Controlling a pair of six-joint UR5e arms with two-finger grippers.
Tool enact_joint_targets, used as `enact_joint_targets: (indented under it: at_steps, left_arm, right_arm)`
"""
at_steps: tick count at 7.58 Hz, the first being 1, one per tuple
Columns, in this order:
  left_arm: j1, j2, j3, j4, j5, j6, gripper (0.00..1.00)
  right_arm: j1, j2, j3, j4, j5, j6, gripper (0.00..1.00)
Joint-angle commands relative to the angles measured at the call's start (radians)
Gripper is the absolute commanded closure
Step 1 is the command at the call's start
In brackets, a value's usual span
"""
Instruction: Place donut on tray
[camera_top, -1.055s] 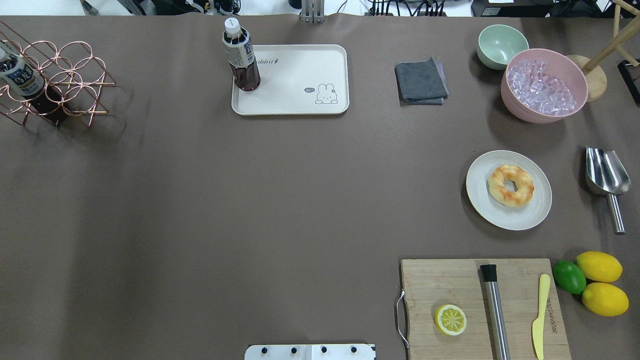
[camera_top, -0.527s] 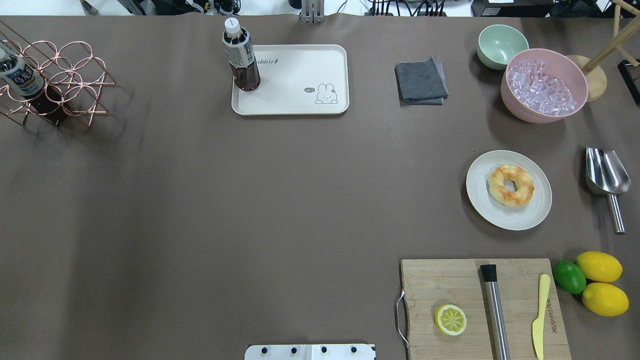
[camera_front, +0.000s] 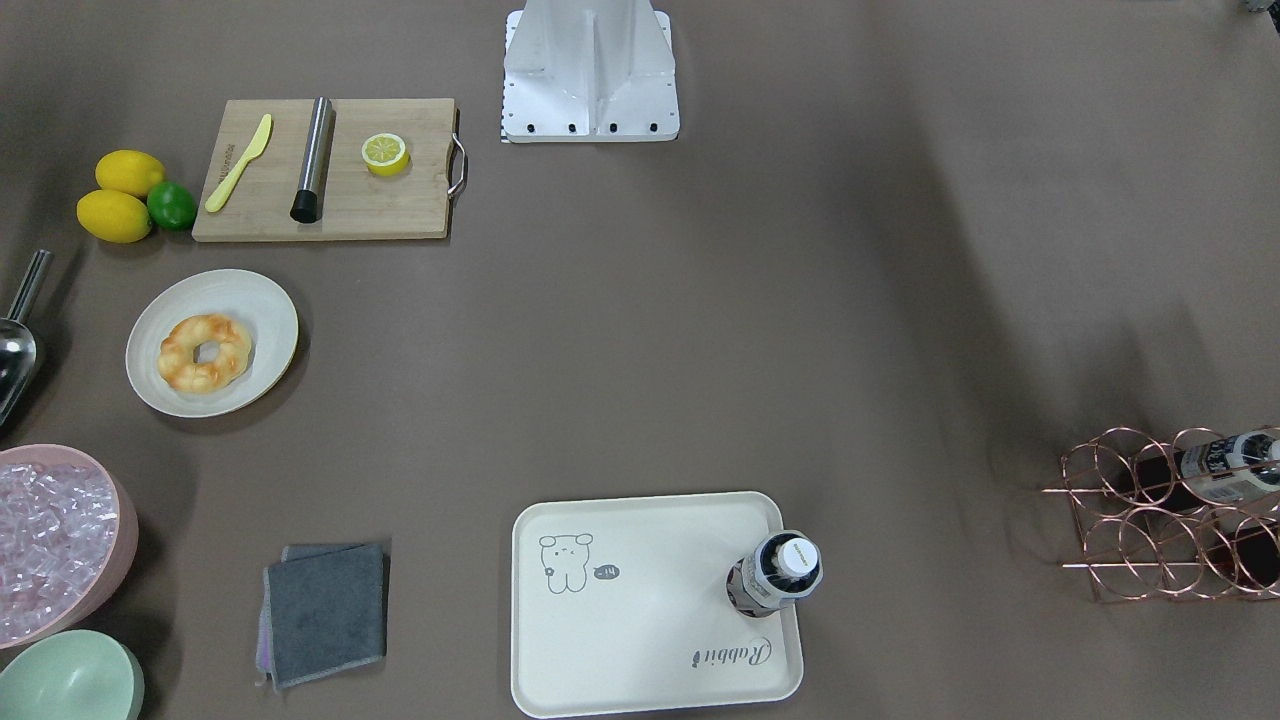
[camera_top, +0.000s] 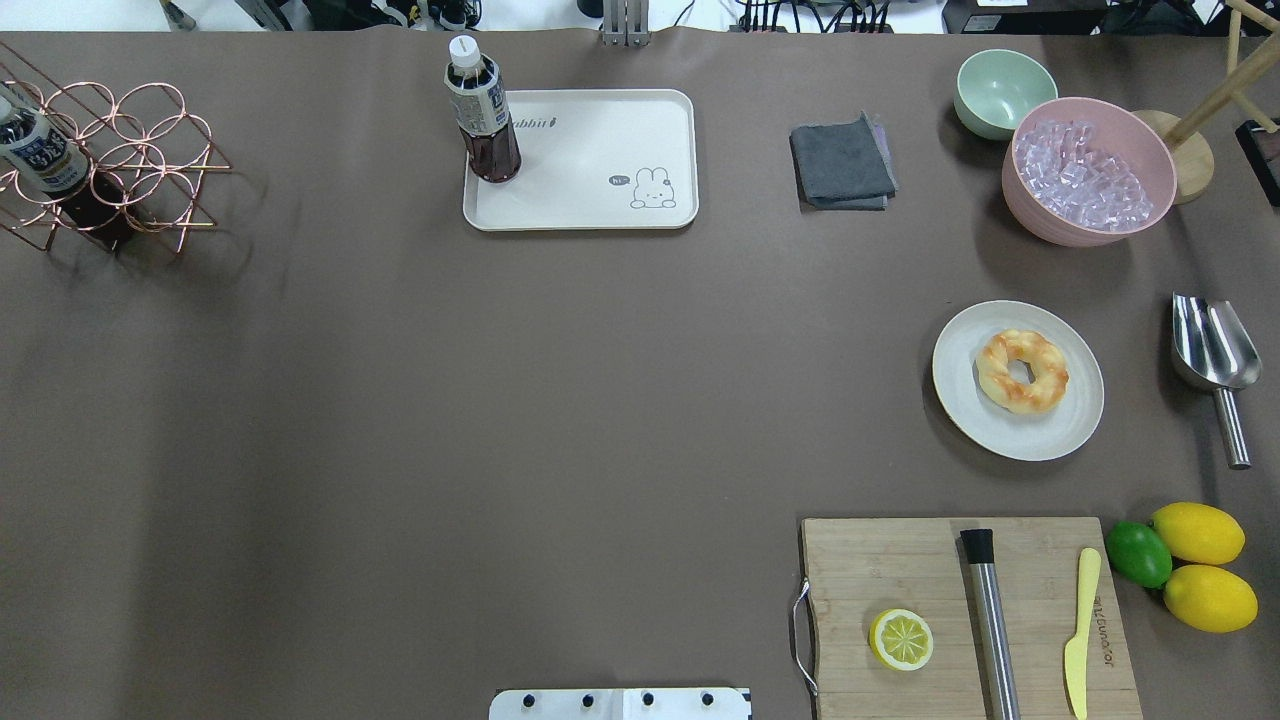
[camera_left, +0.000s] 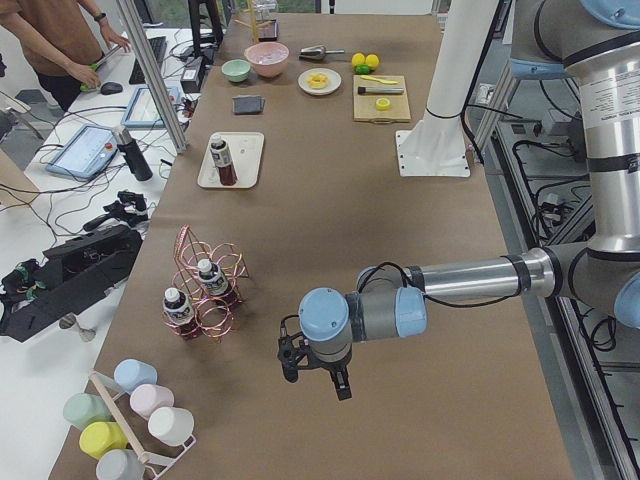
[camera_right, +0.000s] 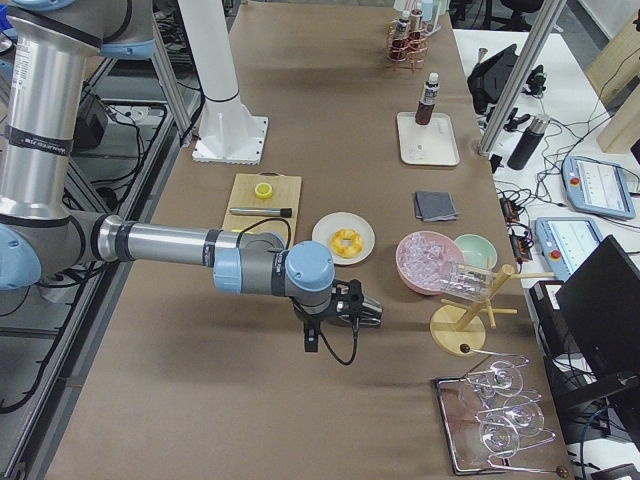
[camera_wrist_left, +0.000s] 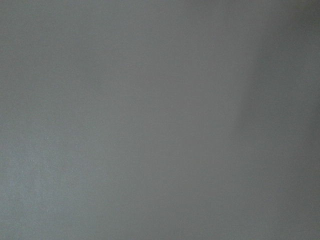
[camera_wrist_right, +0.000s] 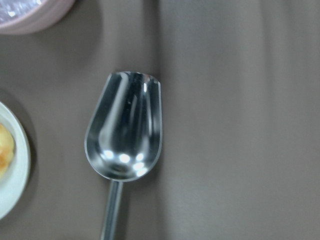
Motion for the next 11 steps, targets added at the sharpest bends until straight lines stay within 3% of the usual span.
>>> enact_joint_targets:
  at_steps: [1,3,5,8,11]
  left_arm:
    - [0.000,0.000,0.001,0.000,0.000,0.000,0.02]
    - [0.001,-0.001,0.001,0.005,0.000,0.000,0.02]
    - [0.001,-0.009,0.005,0.009,0.000,-0.002,0.02]
    - [0.002,-0.006,0.002,0.009,-0.001,-0.002,0.02]
    - [0.002,-0.001,-0.001,0.008,-0.001,-0.002,0.02]
  right_arm:
    - [-0.178,0.147,0.010,0.016,-0.003,0.334,0.00]
    - [-0.330,0.160,-0.002,0.226,-0.011,0.563,0.00]
    - [-0.442,0.154,-0.019,0.336,-0.064,0.780,0.01]
    - [-0.536,0.116,-0.110,0.544,-0.141,0.881,0.10]
    - [-0.593,0.100,-0.123,0.566,-0.215,0.943,0.24]
